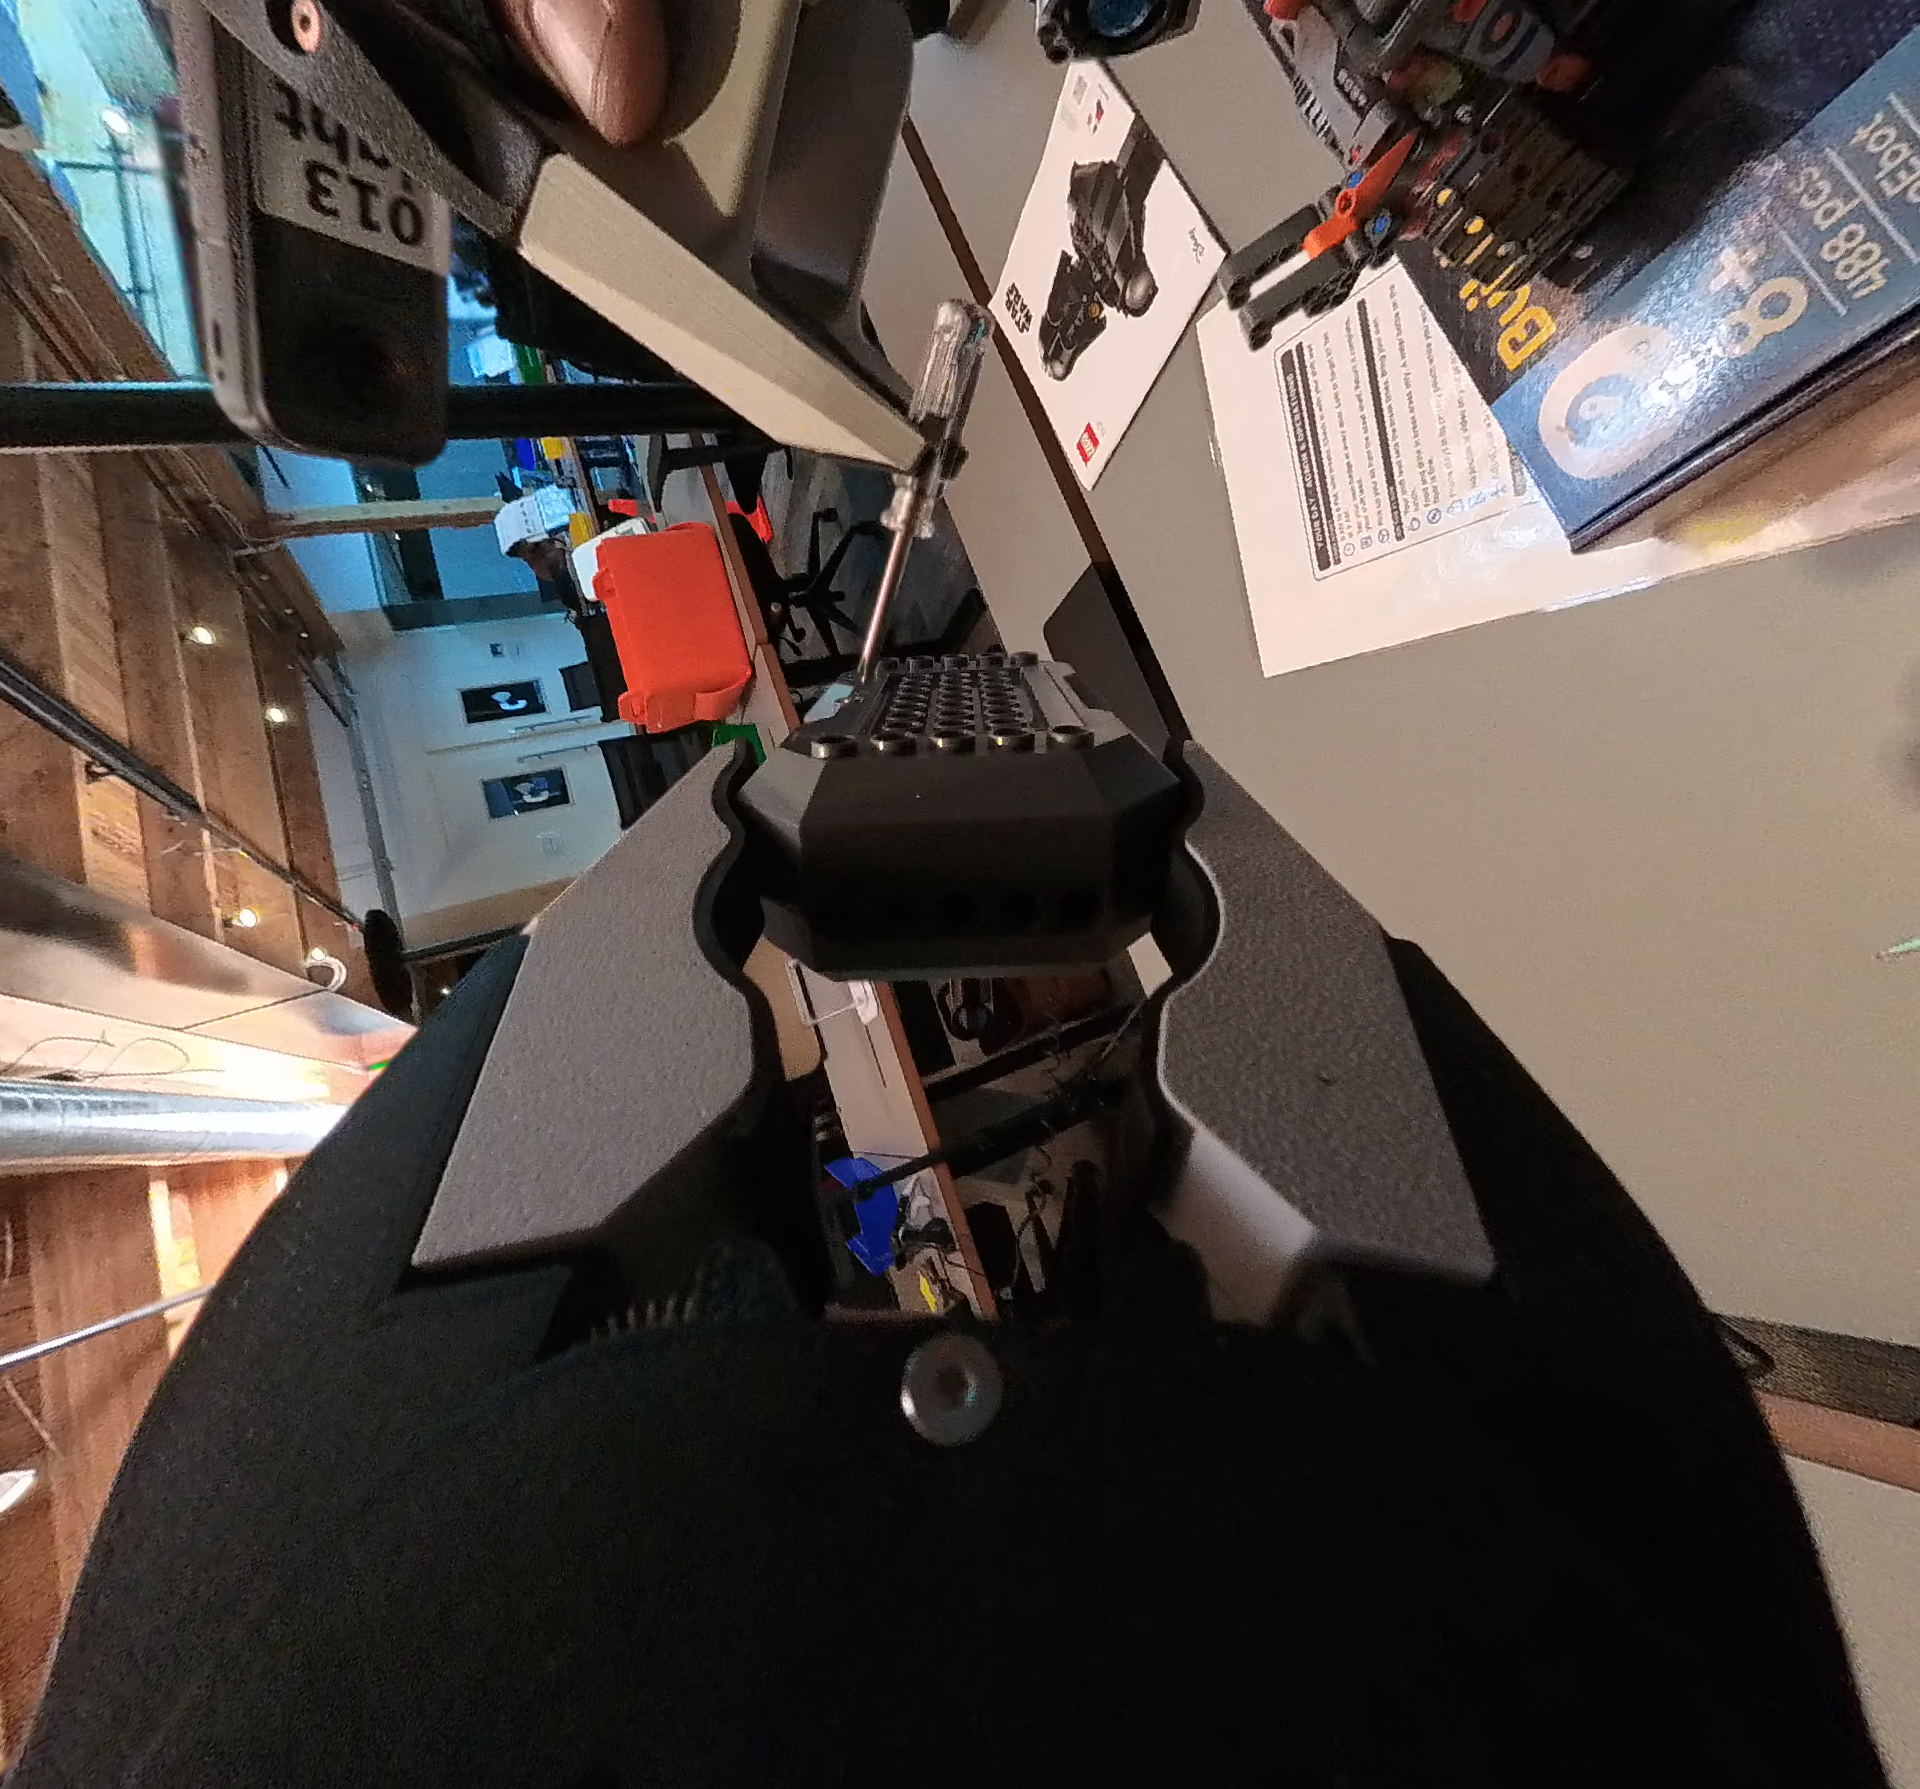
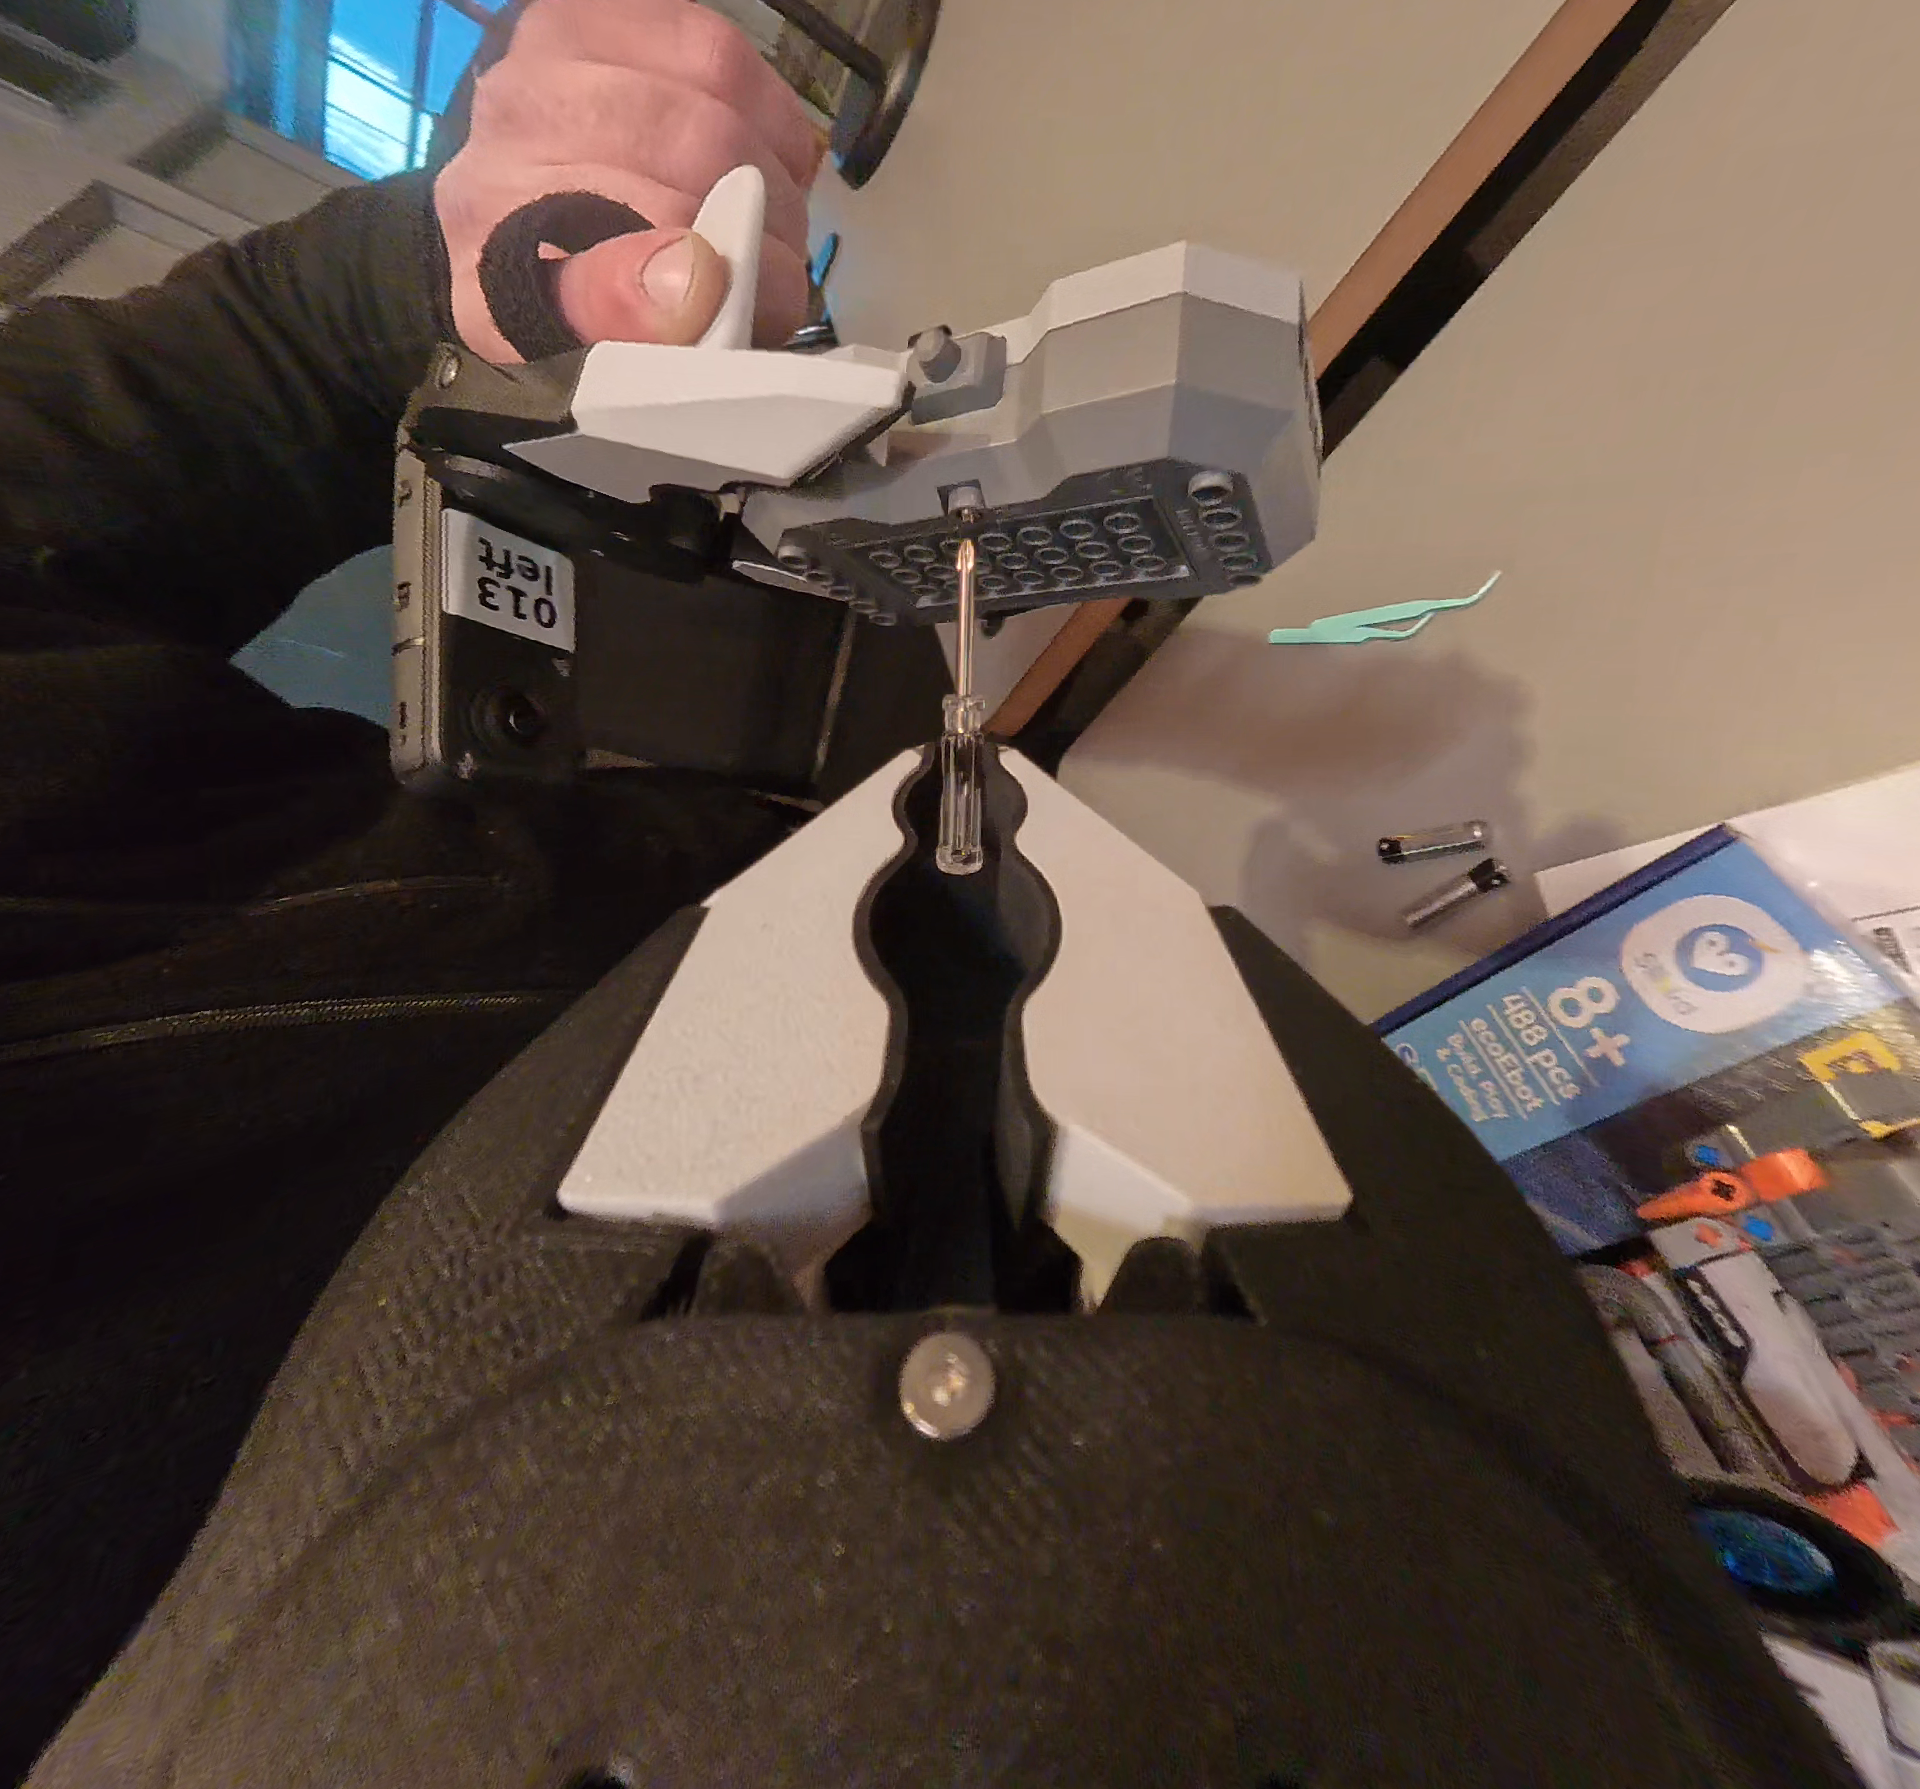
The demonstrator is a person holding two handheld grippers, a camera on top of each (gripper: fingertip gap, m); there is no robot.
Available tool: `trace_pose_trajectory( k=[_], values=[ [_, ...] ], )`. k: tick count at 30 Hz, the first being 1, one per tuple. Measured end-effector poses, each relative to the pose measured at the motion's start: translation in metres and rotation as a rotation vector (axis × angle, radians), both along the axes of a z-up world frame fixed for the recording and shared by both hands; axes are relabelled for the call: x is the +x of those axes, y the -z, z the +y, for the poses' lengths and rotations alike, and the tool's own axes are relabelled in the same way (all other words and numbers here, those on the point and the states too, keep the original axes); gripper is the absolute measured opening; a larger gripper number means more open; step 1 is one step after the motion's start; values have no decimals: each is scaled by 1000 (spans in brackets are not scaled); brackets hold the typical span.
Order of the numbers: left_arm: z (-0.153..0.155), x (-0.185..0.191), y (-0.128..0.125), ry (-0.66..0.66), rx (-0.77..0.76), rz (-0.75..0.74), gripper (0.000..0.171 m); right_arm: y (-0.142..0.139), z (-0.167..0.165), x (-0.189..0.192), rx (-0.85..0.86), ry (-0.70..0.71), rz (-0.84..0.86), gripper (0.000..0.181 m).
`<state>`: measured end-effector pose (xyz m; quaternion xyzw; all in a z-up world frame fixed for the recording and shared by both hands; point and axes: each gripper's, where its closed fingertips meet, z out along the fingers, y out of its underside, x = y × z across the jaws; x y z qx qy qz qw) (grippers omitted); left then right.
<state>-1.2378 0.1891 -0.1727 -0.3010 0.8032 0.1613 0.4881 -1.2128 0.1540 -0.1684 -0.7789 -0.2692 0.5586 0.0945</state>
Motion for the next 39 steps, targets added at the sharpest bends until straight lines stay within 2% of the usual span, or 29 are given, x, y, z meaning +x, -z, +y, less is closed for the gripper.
trace_pose_trajectory(
  k=[22, 34, 39],
  values=[
    [-3, 5, 3, 35, 7, 23, 73, 1, 0, 3, -67, -17, 30, 4],
    [-14, 6, 6, 150, 71, 94, 73, 2, -12, 7, -217, -170, 97, 4],
    [-11, 6, 2, 142, 75, 92, 73, 0, -7, 6, -170, -161, 75, 4]
  ],
)
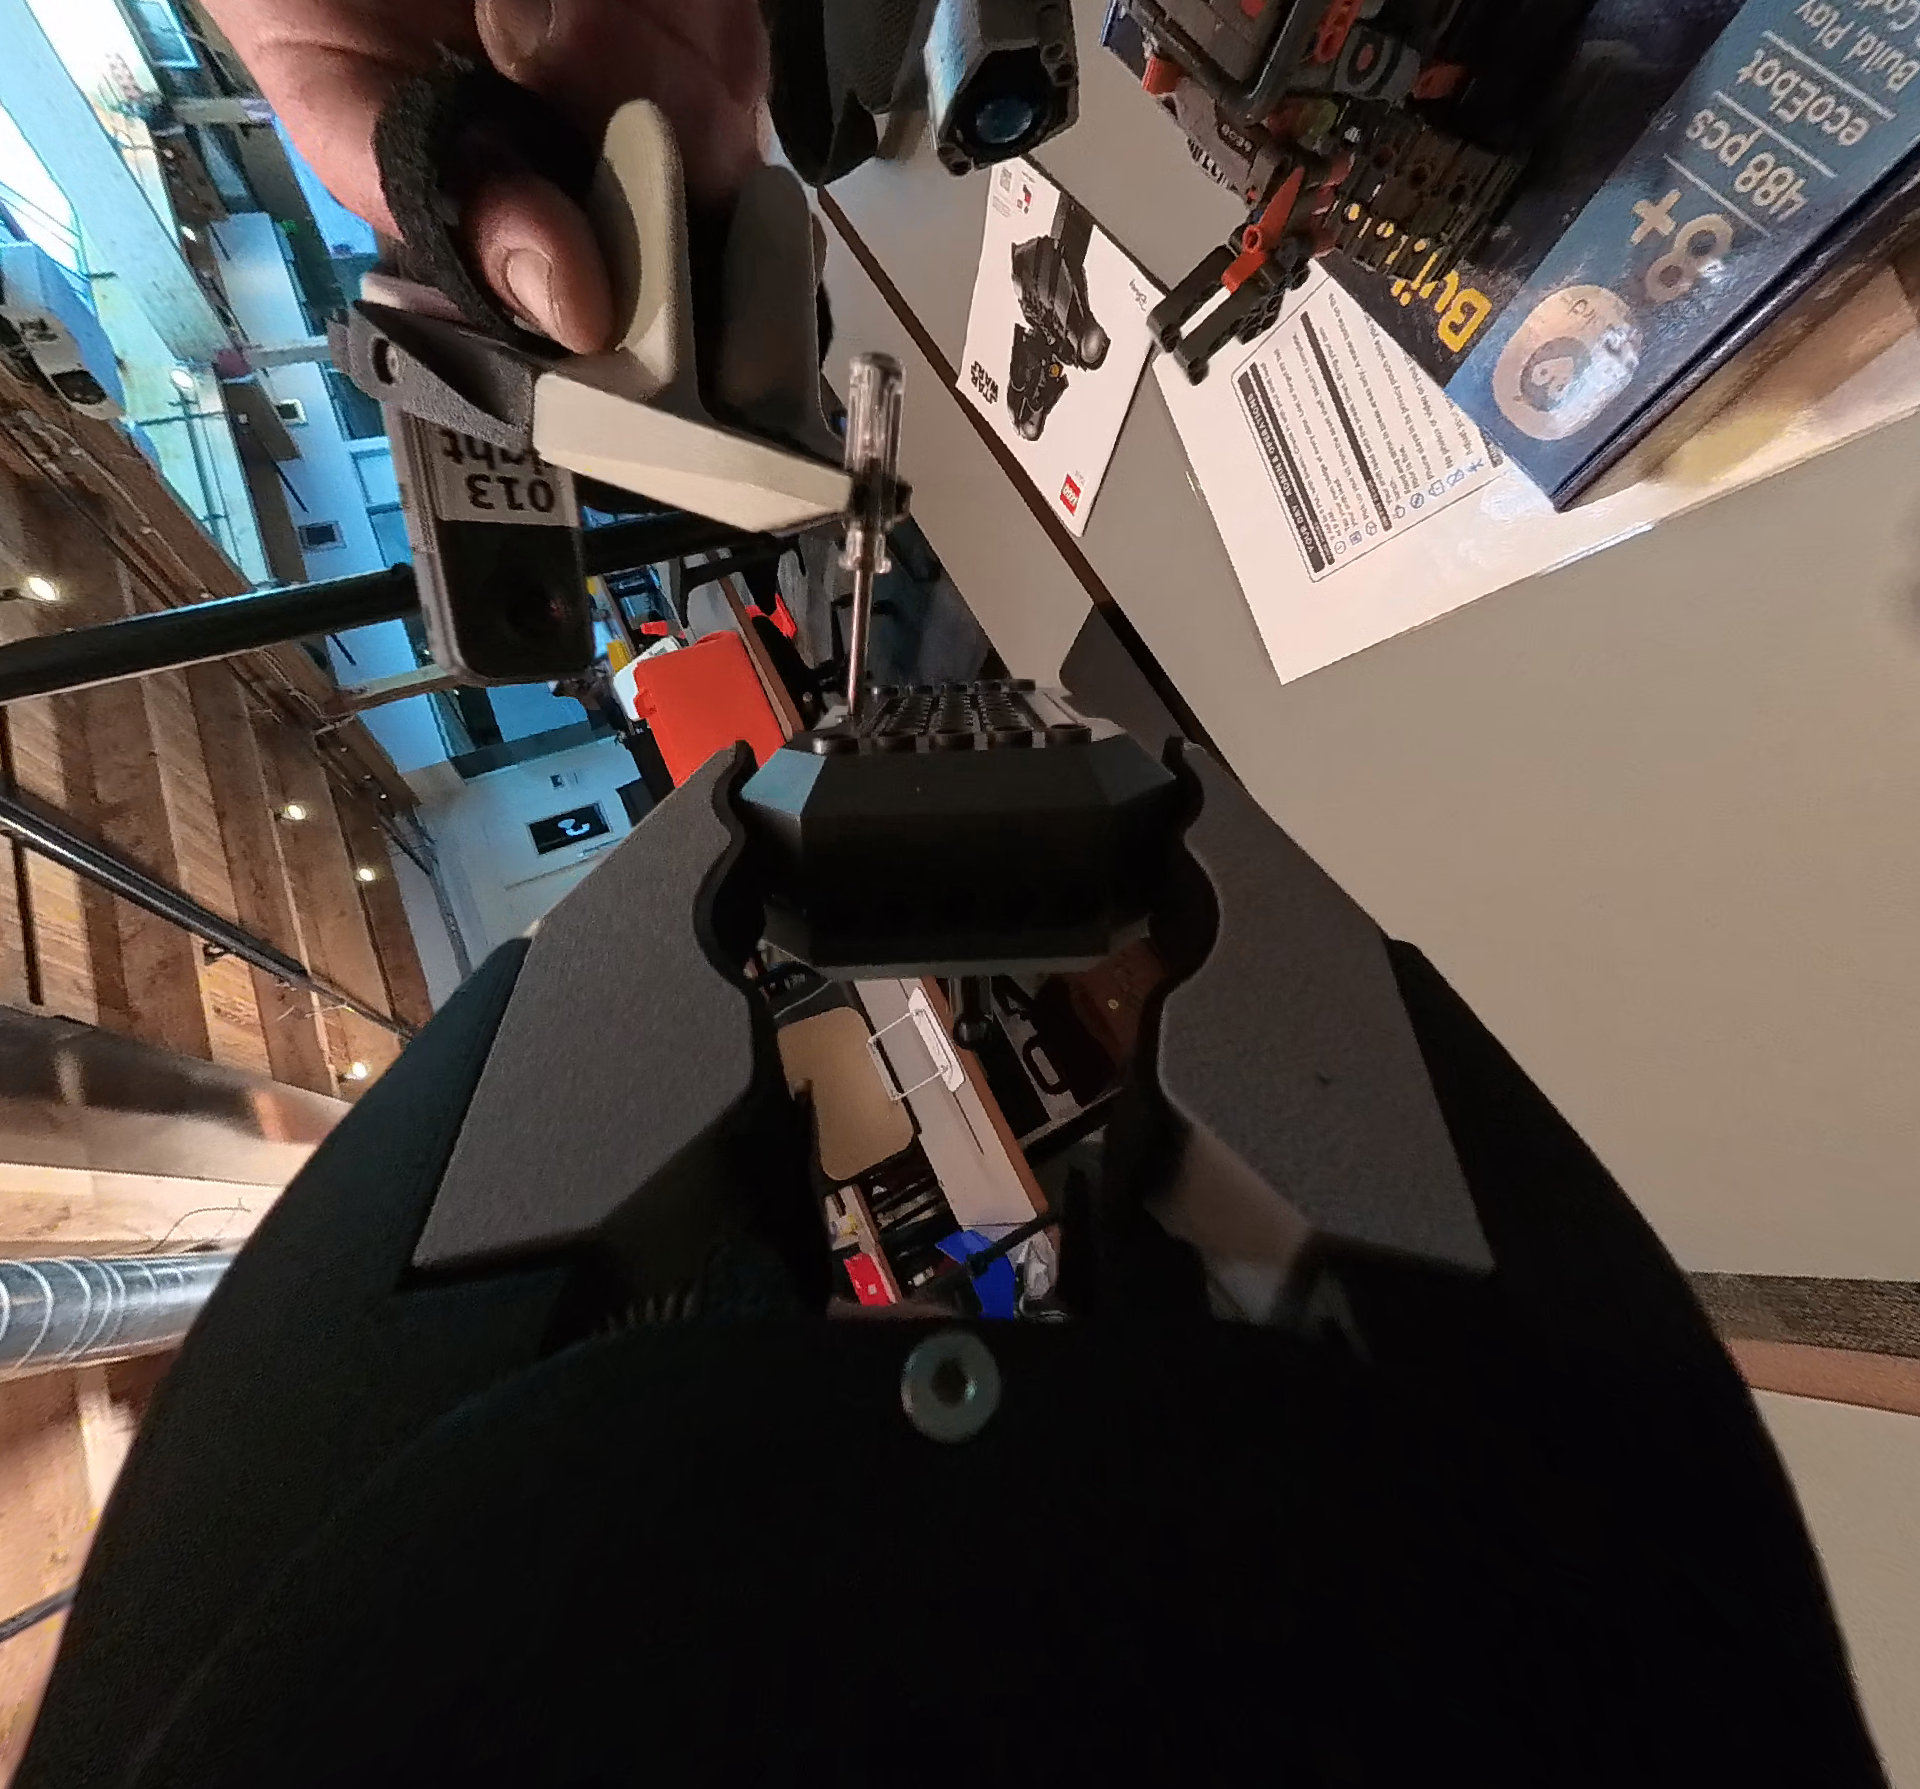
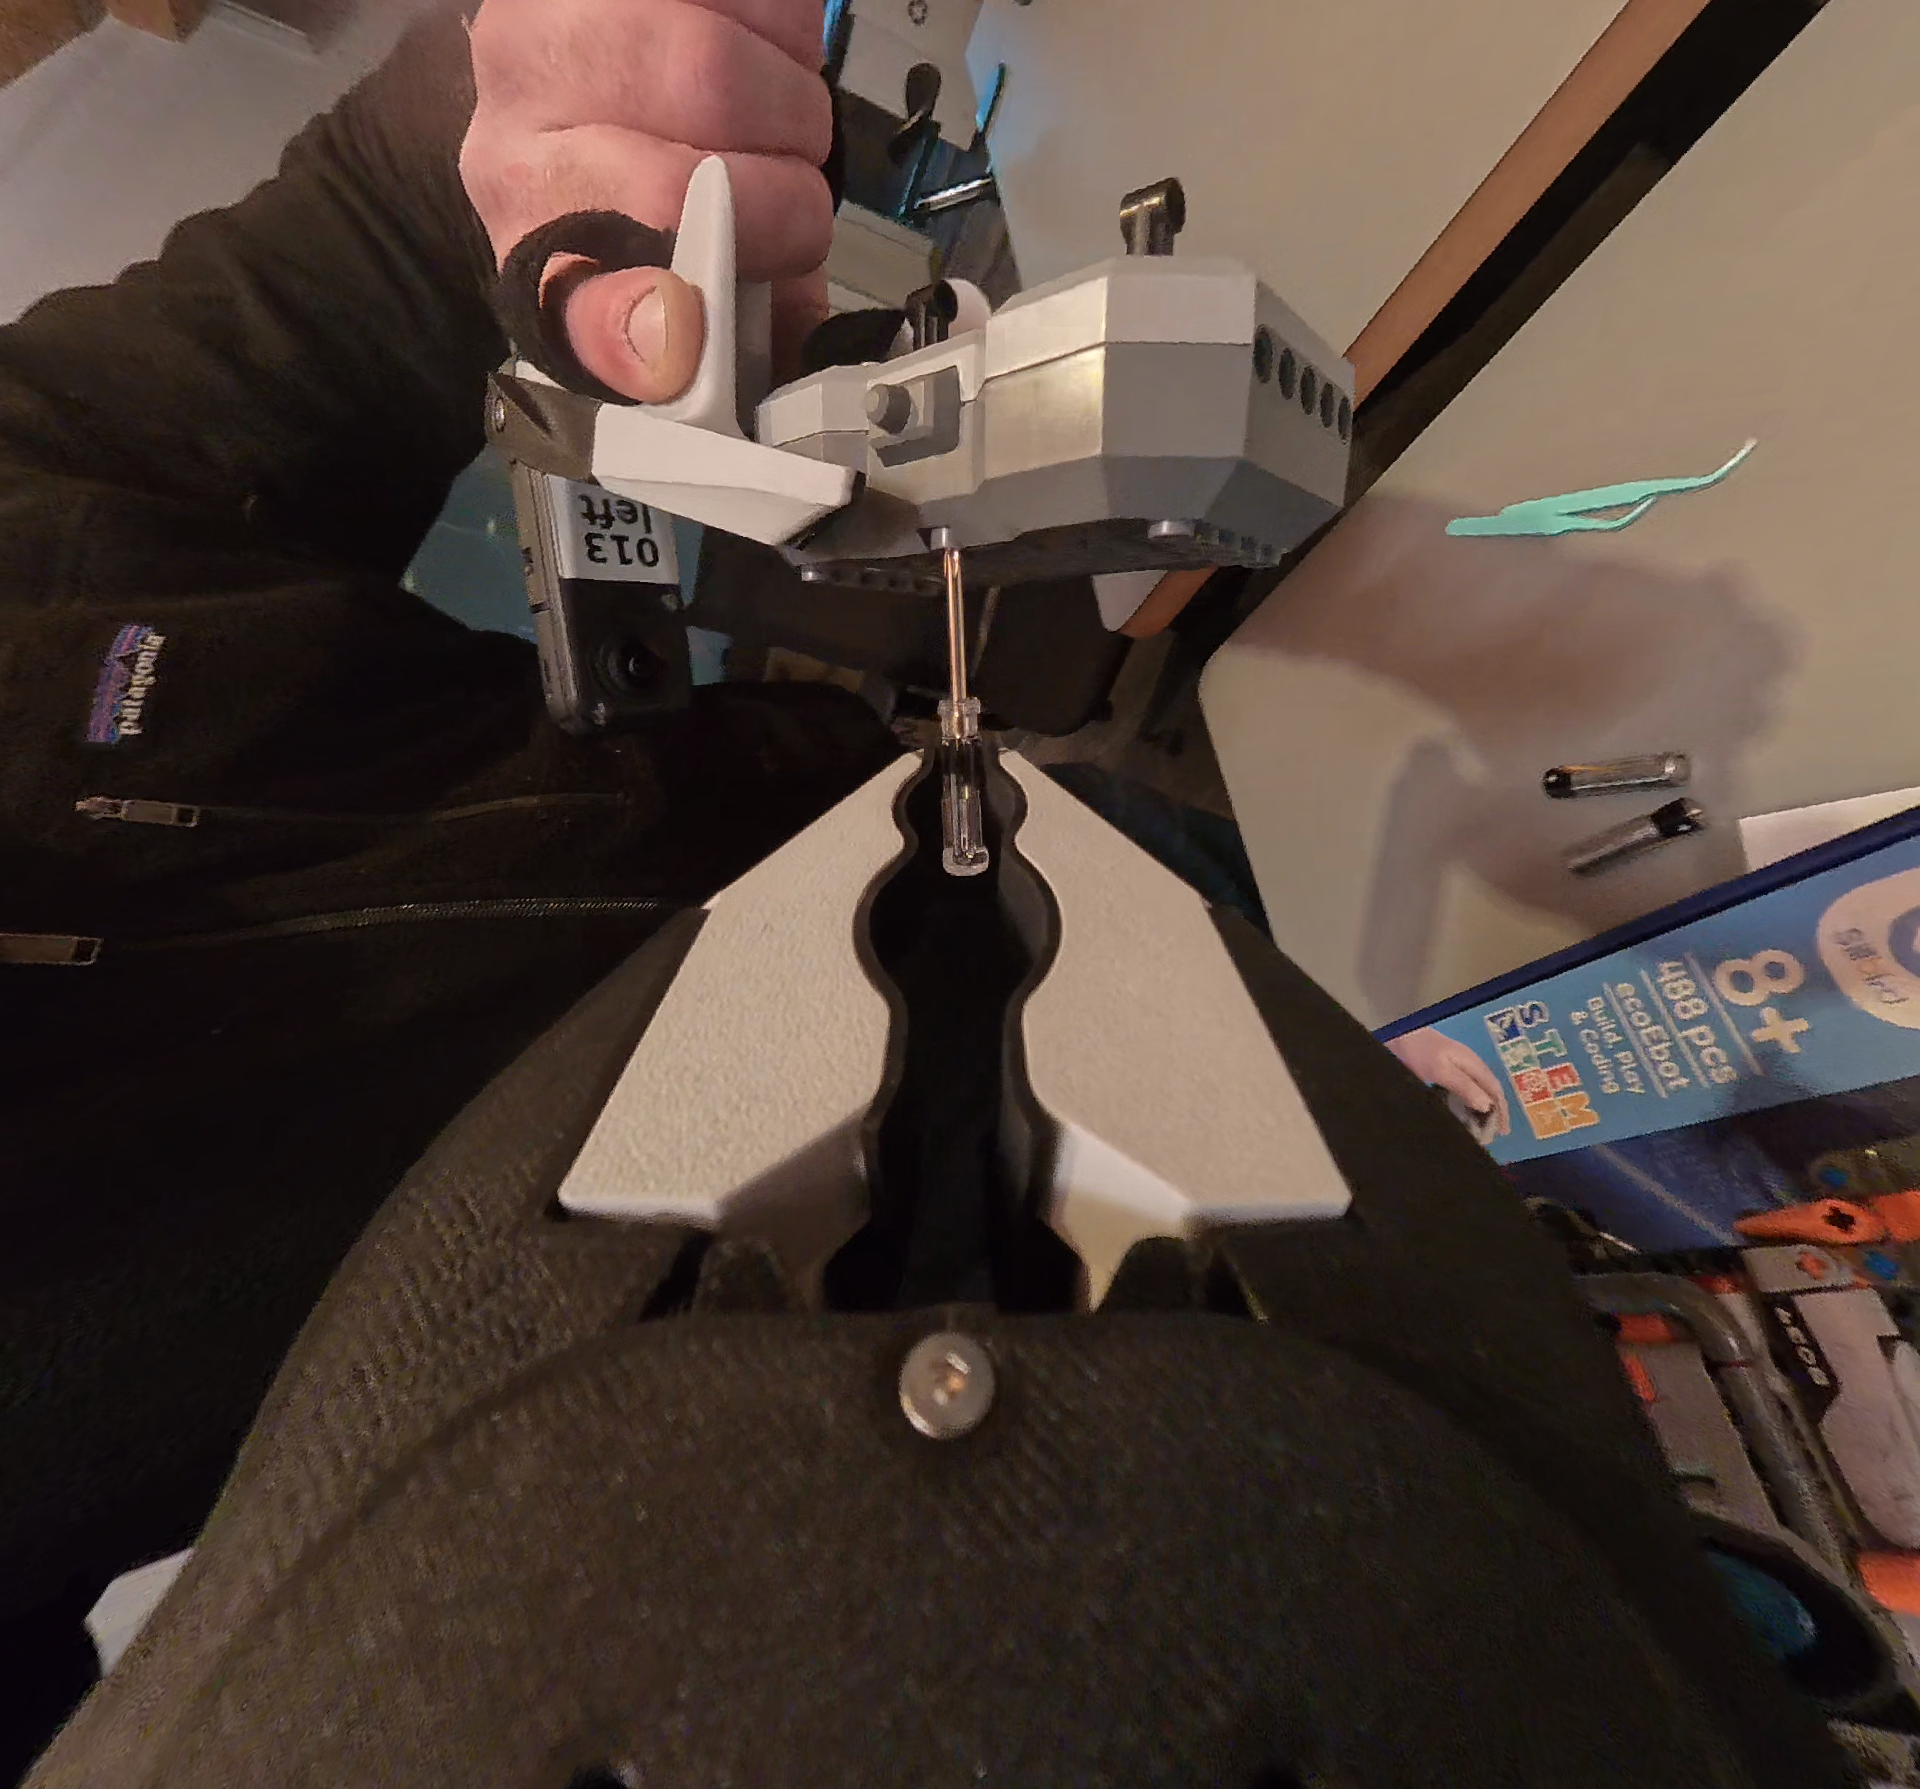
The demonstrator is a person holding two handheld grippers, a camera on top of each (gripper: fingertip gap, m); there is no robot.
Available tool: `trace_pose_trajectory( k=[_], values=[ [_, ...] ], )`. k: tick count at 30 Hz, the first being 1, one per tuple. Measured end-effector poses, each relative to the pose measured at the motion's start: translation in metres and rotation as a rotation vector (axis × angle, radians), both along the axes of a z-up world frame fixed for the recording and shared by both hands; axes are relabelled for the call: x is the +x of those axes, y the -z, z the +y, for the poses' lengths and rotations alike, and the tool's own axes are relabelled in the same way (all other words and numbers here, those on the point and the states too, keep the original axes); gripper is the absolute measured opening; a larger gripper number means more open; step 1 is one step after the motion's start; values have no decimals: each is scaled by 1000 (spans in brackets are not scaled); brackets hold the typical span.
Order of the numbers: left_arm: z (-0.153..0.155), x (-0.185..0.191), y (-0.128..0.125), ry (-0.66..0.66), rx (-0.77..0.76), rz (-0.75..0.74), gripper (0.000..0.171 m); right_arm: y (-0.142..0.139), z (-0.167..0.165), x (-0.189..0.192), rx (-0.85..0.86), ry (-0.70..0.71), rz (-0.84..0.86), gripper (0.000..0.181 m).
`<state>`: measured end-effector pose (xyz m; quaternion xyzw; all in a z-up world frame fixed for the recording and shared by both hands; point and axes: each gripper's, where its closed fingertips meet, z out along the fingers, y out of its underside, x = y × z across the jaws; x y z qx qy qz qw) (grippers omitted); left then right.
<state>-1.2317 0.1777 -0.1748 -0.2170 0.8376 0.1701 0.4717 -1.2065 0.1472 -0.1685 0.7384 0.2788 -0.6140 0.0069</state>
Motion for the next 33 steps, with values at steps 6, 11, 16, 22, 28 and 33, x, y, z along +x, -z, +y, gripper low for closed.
trace_pose_trajectory(
  k=[6, 11, 16, 22, 28, 33],
  values=[
    [1, 0, 1, -33, -49, 0, 72, 3, 8, -1, 201, 40, -149, 3],
    [5, 2, 0, -70, -95, -16, 73, 5, 18, 2, 442, 55, -312, 4],
    [9, 3, -3, -99, -147, -31, 73, 5, 31, 7, 781, 41, -515, 4],
    [14, 5, -9, -137, -182, -59, 72, -4, 43, 12, 1095, 36, -697, 3],
    [18, 4, -13, -191, -267, -100, 73, -14, 56, 14, 1474, -11, -891, 4],
    [22, -8, -12, -262, -359, -173, 73, -12, 58, 13, 1363, 69, -832, 4]
  ],
)
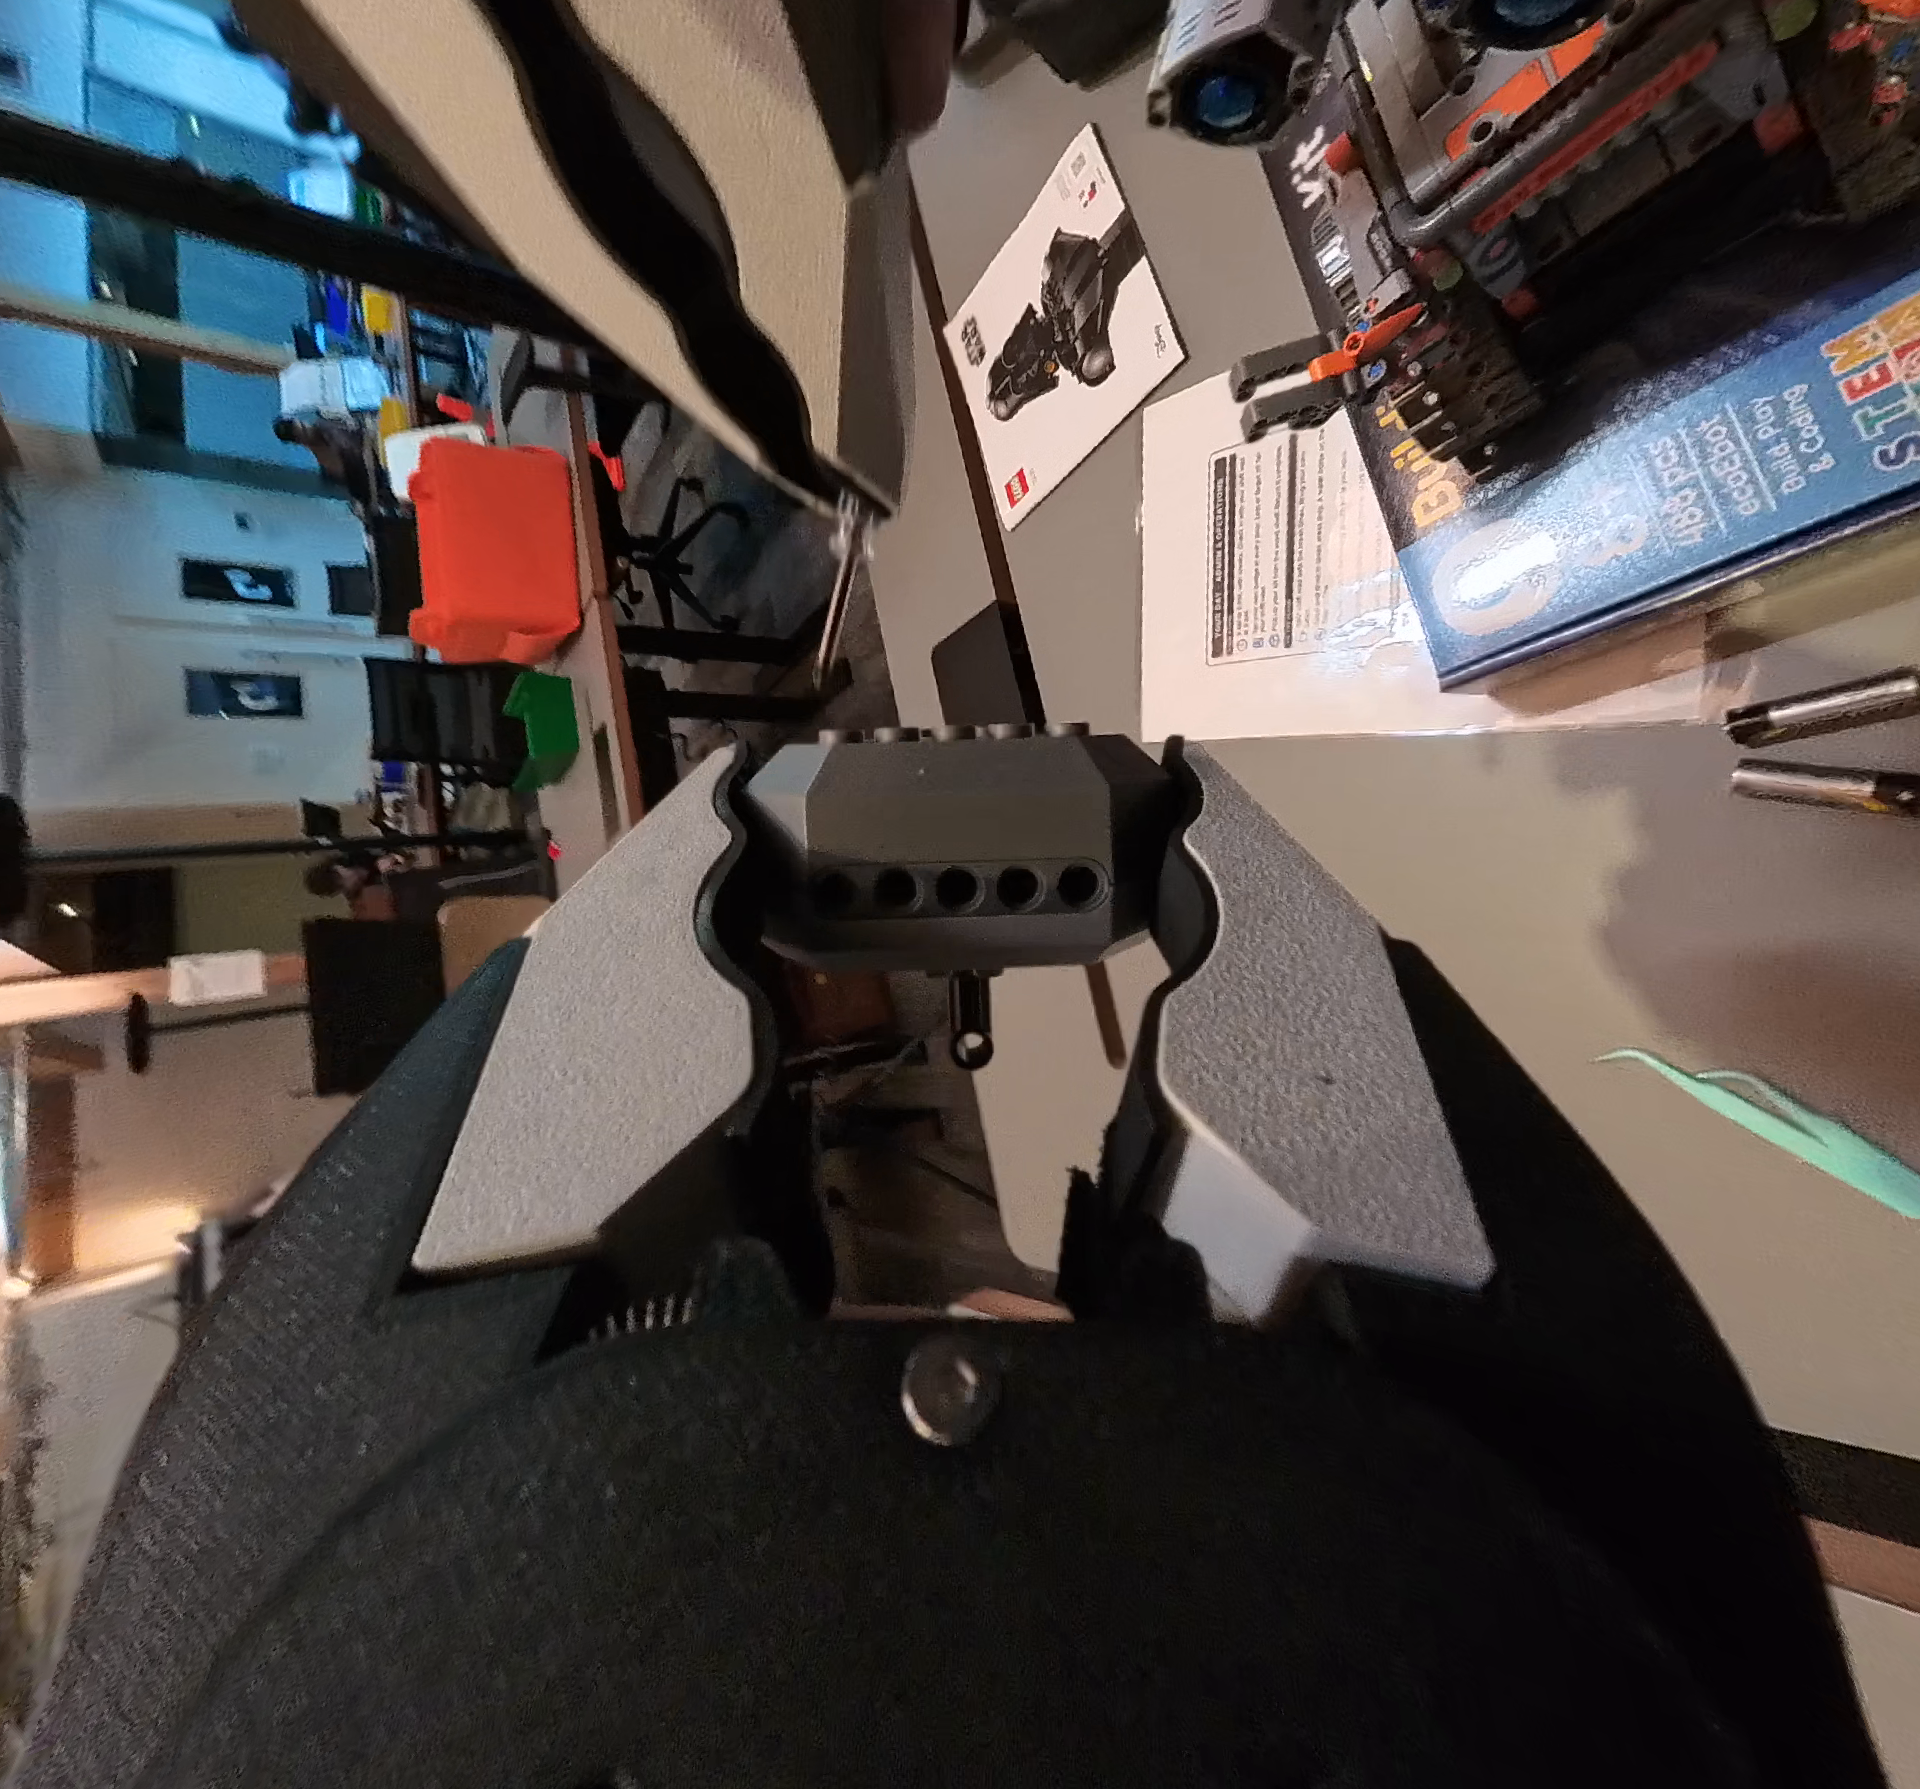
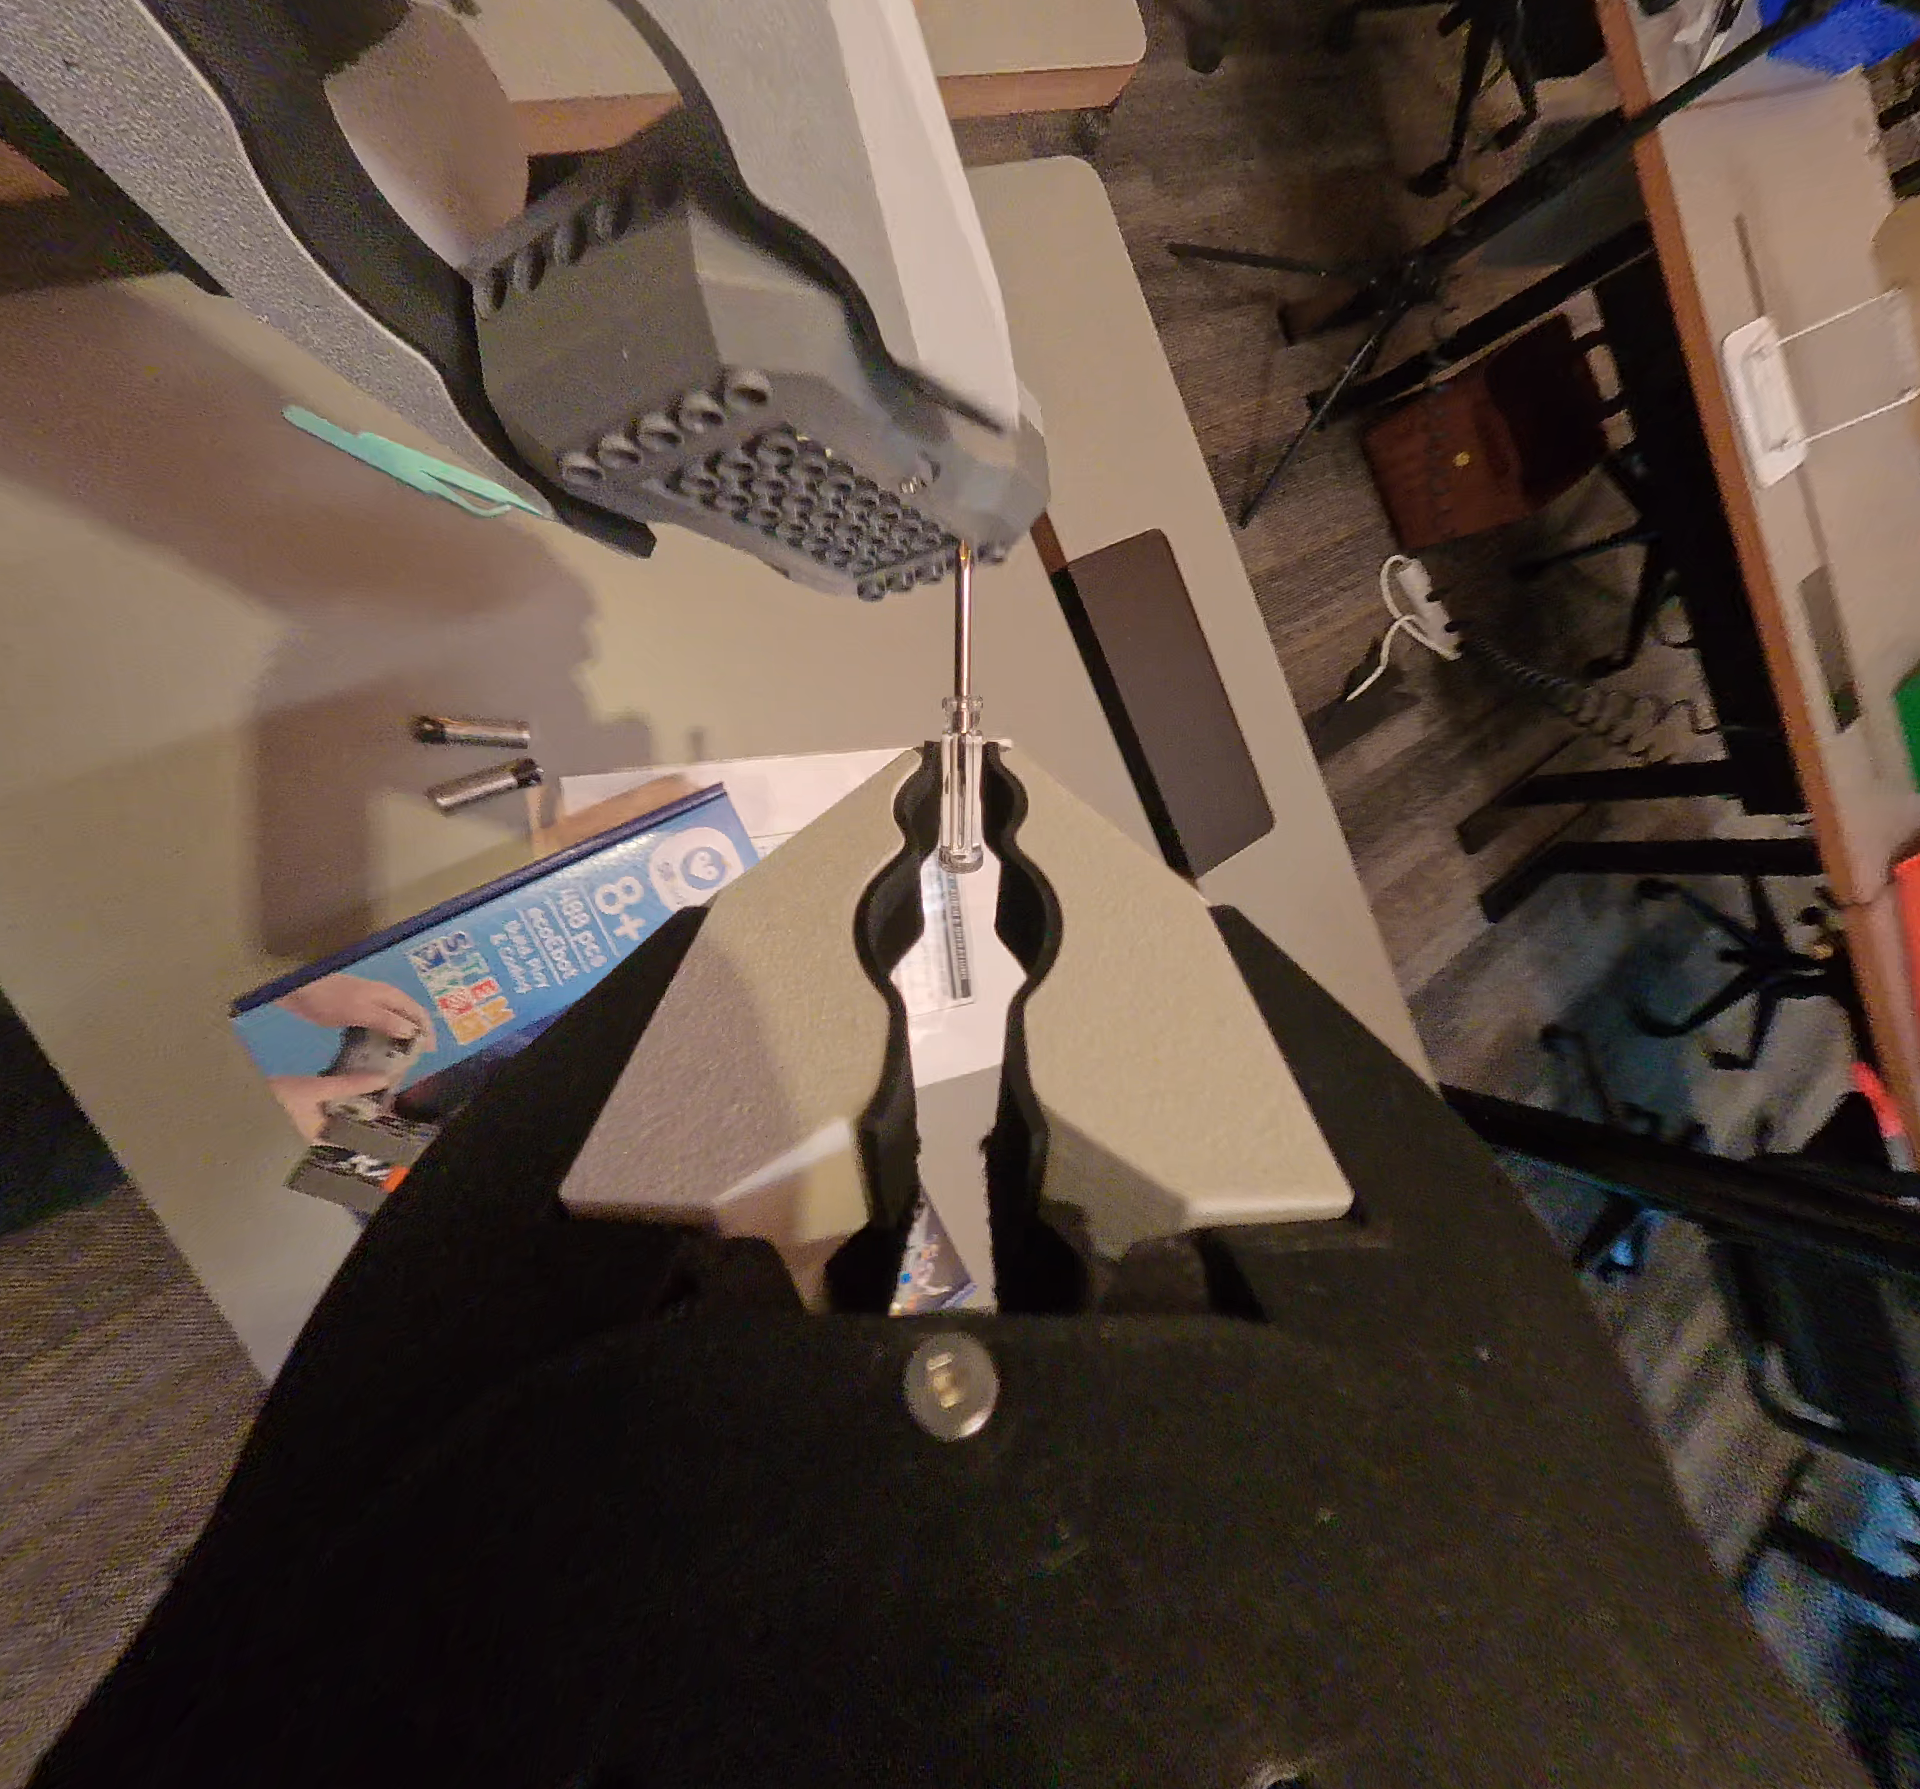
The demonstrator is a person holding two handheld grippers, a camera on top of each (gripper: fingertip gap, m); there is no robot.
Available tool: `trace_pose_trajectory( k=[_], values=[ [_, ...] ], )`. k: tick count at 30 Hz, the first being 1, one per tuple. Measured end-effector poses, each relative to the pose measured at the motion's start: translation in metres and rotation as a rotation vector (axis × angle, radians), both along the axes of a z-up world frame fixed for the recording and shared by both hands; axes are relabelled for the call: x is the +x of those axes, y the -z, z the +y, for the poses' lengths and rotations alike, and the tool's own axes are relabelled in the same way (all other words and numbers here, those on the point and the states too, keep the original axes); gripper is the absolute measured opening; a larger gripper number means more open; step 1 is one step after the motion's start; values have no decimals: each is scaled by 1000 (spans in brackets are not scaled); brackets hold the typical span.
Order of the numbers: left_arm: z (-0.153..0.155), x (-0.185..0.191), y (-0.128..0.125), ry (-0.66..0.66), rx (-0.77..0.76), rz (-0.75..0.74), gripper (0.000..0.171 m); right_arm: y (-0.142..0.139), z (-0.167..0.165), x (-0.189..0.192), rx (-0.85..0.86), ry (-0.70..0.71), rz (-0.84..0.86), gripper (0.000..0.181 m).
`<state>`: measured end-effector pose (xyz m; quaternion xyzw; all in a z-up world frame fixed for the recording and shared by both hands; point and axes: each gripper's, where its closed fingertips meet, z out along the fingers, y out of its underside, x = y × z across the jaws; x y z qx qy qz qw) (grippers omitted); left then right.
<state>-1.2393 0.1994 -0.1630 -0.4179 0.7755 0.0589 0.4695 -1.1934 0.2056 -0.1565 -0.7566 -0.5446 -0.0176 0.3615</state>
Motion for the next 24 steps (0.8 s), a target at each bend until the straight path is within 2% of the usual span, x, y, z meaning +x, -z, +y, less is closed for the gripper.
trace_pose_trajectory(
  k=[5, 10, 15, 17, 21, 24],
  values=[
    [12, -32, 6, -105, -13, -23, 73, 29, -15, -18, -264, 87, 187, 4],
    [9, -59, 17, -145, -22, -25, 73, 102, -29, -67, -507, 167, 338, 4],
    [1, -86, 26, -193, -39, -35, 73, 184, -19, -106, -679, 195, 314, 4],
    [-3, -95, 28, -215, -44, -43, 73, 202, -11, -127, -801, 265, 449, 4],
    [-16, -112, 34, -241, -67, -51, 73, 261, 4, -137, -867, 382, 471, 4],
    [-23, -124, 38, -259, -78, -60, 73, 295, 9, -141, -868, 442, 484, 4]
  ],
)
